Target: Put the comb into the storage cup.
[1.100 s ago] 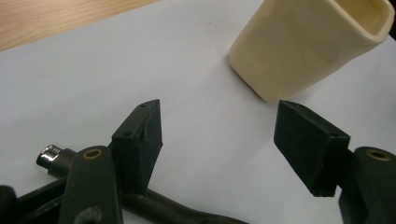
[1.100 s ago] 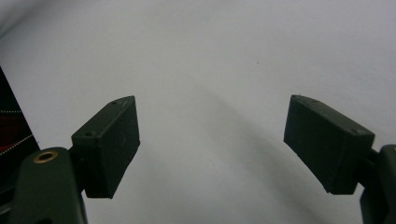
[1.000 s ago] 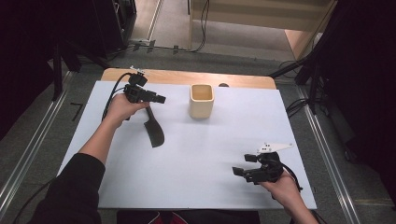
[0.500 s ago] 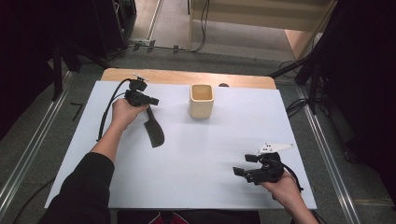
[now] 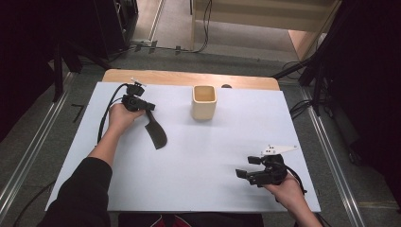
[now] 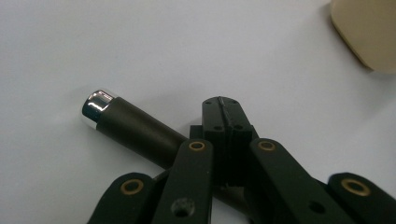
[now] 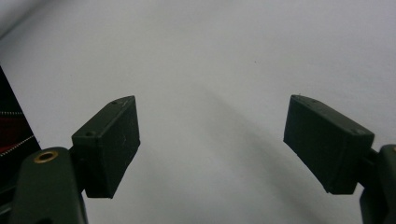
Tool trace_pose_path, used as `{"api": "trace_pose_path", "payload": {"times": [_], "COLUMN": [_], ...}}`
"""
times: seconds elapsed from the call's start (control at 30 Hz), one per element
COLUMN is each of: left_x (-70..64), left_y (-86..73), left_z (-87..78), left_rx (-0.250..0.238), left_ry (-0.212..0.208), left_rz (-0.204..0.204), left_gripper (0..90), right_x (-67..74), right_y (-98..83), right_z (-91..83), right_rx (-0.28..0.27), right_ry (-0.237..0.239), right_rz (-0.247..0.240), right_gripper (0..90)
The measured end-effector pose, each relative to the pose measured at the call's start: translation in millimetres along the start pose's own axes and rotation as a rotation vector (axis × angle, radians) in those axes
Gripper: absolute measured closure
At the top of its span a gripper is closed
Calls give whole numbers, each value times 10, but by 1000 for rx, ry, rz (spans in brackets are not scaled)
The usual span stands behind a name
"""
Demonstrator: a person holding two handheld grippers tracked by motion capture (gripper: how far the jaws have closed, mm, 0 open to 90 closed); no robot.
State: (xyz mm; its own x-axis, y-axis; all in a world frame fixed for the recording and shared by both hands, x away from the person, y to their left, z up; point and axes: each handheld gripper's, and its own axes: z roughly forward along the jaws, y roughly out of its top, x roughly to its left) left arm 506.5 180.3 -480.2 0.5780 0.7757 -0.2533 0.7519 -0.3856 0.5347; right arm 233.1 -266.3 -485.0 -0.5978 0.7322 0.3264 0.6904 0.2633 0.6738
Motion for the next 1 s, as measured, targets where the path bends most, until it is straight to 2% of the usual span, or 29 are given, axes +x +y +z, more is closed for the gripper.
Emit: {"api": "trace_pose_path", "payload": {"times": [0.27,0.6,1.0], "left_x": [50,123,143], "left_y": [-79,-223,-442], "left_z": [-37,-163,-308], "left_rx": [21,36,46], "left_ry": [23,24,26], "left_rz": [-7,-20,-26], "left_gripper": [900,900,900], "right_x": [7,17,23], "right_y": [-1,13,41], "right_z": [-2,11,42], "right_rx": [3,-2,0], "right_ry": [0,5,9], "right_rz": [-2,-8,-15], "right_gripper": [167,167,167]}}
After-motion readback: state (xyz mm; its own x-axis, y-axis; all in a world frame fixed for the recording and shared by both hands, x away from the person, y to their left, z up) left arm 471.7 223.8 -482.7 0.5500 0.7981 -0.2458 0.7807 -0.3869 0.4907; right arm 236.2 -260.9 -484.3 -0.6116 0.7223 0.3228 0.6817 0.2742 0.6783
